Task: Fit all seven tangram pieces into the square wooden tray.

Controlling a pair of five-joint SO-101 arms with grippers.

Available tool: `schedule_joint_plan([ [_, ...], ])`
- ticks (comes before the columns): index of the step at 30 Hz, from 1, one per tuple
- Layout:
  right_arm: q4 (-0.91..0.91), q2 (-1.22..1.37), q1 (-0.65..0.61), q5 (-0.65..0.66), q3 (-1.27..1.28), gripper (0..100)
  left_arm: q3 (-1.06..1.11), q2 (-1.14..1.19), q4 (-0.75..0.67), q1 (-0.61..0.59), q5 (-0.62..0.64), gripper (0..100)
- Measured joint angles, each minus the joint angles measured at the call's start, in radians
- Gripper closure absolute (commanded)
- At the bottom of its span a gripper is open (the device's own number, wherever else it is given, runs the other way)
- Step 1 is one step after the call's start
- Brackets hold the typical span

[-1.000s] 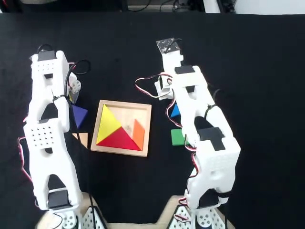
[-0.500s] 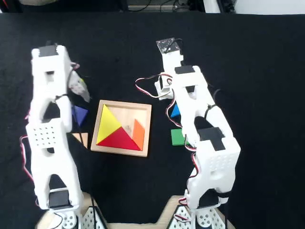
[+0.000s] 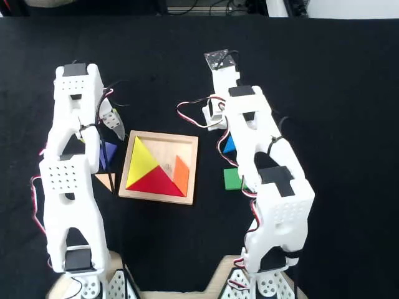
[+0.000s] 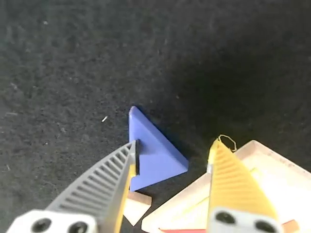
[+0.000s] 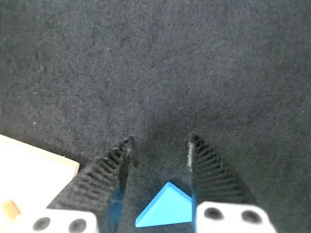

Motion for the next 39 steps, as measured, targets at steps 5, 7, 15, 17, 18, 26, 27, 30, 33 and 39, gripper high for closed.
schedule_joint_plan([
  [5,0.000,0.000,0.000,0.000,0.000,82.9,0.009,-0.086,0.000,-0.003,0.000,76],
  [7,0.000,0.000,0.000,0.000,0.000,82.9,0.025,-0.149,0.000,-0.005,0.000,76],
  [15,0.000,0.000,0.000,0.000,0.000,82.9,0.250,-0.450,0.000,-0.005,0.000,76],
  [17,0.000,0.000,0.000,0.000,0.000,82.9,0.313,-0.546,0.000,-0.005,0.000,76],
  [18,0.000,0.000,0.000,0.000,0.000,82.9,0.338,-0.597,0.000,-0.005,0.000,76],
  [26,0.000,0.000,0.000,0.000,0.000,82.9,0.554,-0.951,0.003,-0.018,-0.023,76],
  [27,0.000,0.000,0.000,0.000,0.000,82.9,0.606,-0.973,0.002,-0.018,-0.046,76],
  [30,0.000,0.000,0.000,0.000,0.000,82.9,0.798,-1.013,-0.026,-0.014,-0.100,75],
  [33,0.000,0.000,0.000,0.000,0.000,82.9,1.008,-1.020,-0.207,-0.020,-0.112,68],
  [39,0.000,0.000,0.000,0.000,0.000,82.9,1.189,-1.016,-0.638,-0.051,-0.095,67],
])
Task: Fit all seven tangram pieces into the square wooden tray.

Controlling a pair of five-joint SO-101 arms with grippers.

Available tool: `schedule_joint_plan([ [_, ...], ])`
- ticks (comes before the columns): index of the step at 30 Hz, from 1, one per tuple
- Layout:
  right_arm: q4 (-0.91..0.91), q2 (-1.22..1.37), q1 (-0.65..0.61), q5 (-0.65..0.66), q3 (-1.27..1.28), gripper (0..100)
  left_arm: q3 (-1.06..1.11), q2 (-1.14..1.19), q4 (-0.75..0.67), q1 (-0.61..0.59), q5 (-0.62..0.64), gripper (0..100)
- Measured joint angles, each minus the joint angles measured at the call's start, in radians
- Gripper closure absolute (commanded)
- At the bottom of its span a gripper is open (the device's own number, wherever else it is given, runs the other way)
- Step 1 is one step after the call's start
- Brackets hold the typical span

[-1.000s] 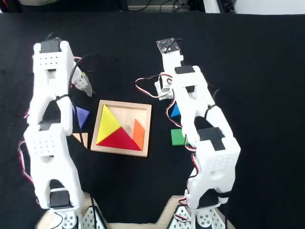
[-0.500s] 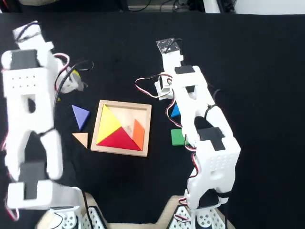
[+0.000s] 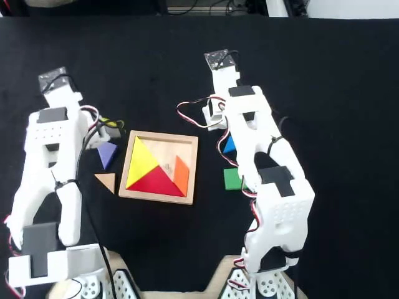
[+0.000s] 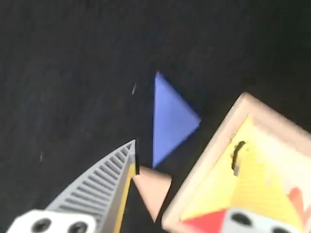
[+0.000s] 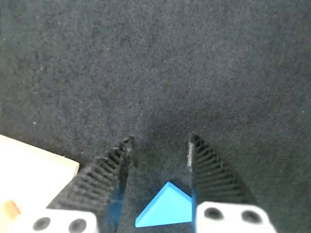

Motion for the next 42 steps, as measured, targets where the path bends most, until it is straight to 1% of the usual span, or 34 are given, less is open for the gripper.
schedule_joint_plan([
  [3,0.000,0.000,0.000,0.000,0.000,82.9,-0.006,0.064,-0.058,0.000,-0.008,67],
  [9,0.000,0.000,0.000,0.000,0.000,82.9,-0.120,0.311,-0.066,0.000,-0.049,67],
  [11,0.000,0.000,0.000,0.000,0.000,82.9,-0.144,0.356,-0.066,0.000,-0.058,68],
  [15,0.000,0.000,0.000,0.000,0.000,82.9,-0.158,0.365,-0.066,0.003,-0.104,68],
  [31,0.000,0.000,0.000,0.000,0.000,82.9,-0.167,0.376,-0.066,0.003,-0.117,68],
  [36,0.000,0.000,0.000,0.000,0.000,82.9,-0.178,0.439,-0.066,0.003,-0.140,68],
  [42,0.000,0.000,0.000,0.000,0.000,82.9,-0.209,0.454,-0.066,0.003,-0.141,68],
])
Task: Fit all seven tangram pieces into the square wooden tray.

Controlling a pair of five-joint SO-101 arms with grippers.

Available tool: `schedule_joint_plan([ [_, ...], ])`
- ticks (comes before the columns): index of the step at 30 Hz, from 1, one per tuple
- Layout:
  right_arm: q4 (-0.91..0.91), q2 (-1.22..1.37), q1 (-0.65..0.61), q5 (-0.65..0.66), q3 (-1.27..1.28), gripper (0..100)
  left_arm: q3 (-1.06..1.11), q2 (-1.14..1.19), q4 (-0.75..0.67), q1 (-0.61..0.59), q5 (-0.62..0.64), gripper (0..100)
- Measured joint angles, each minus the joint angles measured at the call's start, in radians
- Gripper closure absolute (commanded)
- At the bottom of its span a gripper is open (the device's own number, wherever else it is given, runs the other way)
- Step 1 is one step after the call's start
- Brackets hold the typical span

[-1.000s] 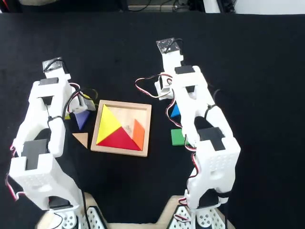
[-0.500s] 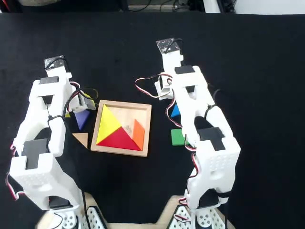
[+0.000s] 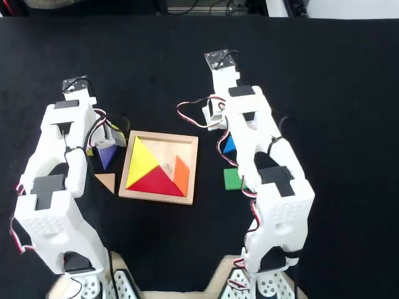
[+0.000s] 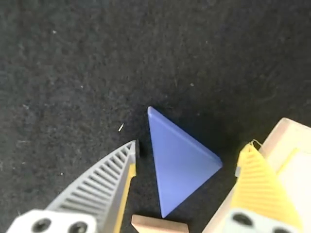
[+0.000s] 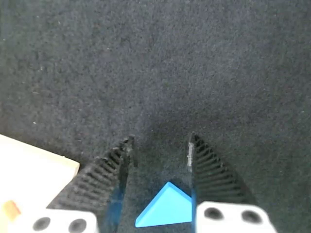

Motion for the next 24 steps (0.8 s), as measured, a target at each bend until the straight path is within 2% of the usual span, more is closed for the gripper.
schedule_joint_plan([
  [11,0.000,0.000,0.000,0.000,0.000,82.9,-0.002,0.008,0.000,-0.002,0.000,68],
  [16,0.000,0.000,0.000,0.000,0.000,82.9,-0.002,0.008,0.000,-0.002,0.000,75],
  [24,0.000,0.000,0.000,0.000,0.000,82.9,-0.005,0.008,0.000,-0.002,0.000,76],
])
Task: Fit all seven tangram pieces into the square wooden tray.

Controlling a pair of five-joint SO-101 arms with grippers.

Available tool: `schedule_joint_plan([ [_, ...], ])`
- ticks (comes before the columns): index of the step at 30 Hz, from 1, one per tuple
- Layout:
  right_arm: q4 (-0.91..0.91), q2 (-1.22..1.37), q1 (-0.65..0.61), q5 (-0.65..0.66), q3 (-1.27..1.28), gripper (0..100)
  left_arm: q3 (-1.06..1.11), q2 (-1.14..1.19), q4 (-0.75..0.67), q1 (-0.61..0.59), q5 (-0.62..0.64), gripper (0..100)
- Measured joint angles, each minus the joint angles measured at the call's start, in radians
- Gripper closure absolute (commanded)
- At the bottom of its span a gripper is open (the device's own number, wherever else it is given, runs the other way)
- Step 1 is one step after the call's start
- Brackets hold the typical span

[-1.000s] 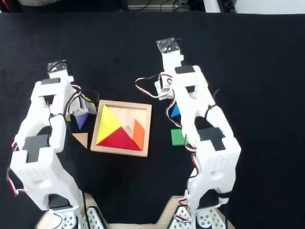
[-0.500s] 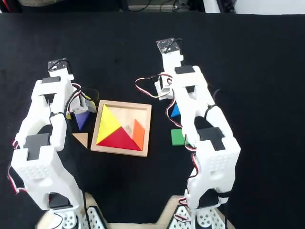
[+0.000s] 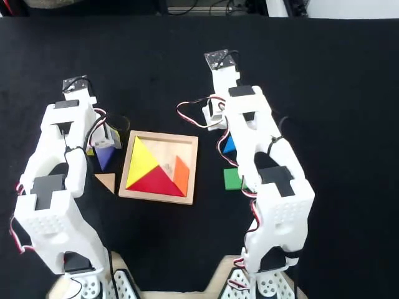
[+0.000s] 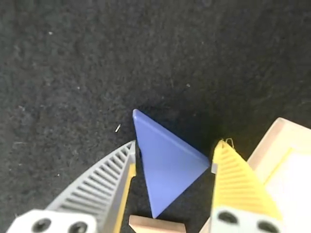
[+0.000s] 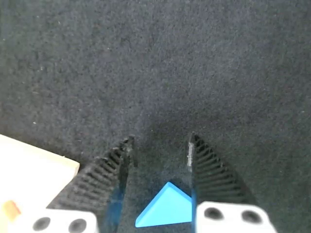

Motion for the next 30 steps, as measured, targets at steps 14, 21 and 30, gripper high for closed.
schedule_joint_plan([
  [14,0.000,0.000,0.000,0.000,0.000,82.9,-0.003,0.000,0.000,0.000,0.000,76],
  [21,0.000,0.000,0.000,0.015,0.000,82.9,-0.005,0.000,0.000,0.000,0.000,86],
  [30,0.000,0.000,0.000,0.026,0.000,82.9,-0.017,0.000,-0.002,0.035,0.000,87],
])
